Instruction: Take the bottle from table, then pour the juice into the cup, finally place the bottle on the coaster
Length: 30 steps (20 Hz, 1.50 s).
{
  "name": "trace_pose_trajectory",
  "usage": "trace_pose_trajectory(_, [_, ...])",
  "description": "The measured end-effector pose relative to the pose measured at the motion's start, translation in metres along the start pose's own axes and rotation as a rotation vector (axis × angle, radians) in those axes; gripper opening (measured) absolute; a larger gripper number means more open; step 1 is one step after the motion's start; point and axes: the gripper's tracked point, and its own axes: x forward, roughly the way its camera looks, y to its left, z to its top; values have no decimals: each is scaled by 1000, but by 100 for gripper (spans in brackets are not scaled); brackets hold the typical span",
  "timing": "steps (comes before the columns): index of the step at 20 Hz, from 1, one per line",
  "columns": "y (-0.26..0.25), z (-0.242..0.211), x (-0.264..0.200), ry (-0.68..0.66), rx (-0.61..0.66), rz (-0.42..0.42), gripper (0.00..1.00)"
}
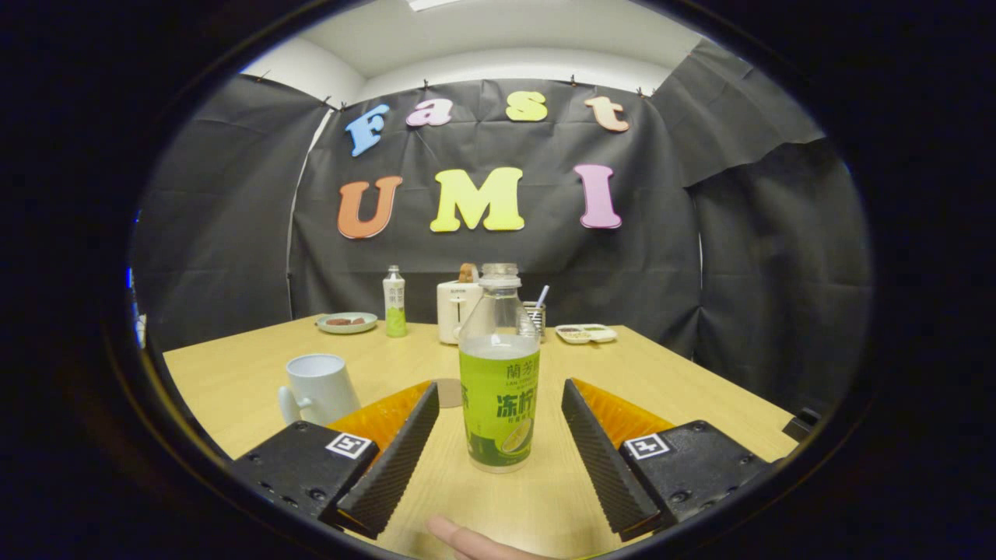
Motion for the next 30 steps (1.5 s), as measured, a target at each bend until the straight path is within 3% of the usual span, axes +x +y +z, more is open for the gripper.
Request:
trace_pose_trajectory(12, [-8,10,72,-15,-23,-61,100])
trace_pose_trajectory(13, [-5,12,71,-21,7,-40,82])
trace_pose_trajectory(15, [3,13,67,-1,43,4,82])
trace_pose_trajectory(17, [-4,21,59,-5,43,-23,81])
trace_pose_trajectory(24, [-21,54,42,3,-108,-100,82])
trace_pose_trajectory(30, [-21,87,26,-1,-240,-115,83])
